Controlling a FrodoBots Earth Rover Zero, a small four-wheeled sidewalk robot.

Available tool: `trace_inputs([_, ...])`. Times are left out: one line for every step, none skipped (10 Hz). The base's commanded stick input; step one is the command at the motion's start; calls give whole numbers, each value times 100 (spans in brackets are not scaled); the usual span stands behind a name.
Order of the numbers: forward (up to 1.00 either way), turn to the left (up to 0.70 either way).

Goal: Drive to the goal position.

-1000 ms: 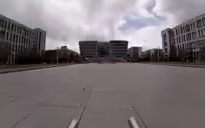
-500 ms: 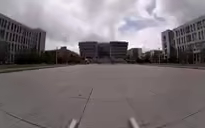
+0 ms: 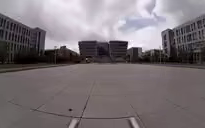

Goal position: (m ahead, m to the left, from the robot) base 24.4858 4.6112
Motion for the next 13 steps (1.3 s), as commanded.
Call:
trace_inputs([100,0])
trace_inputs([100,0])
trace_inputs([100,0])
trace_inputs([100,0])
trace_inputs([100,0])
trace_inputs([100,0])
trace_inputs([100,0])
trace_inputs([100,0])
trace_inputs([100,0])
trace_inputs([100,0])
trace_inputs([100,0])
trace_inputs([100,0])
trace_inputs([100,0])
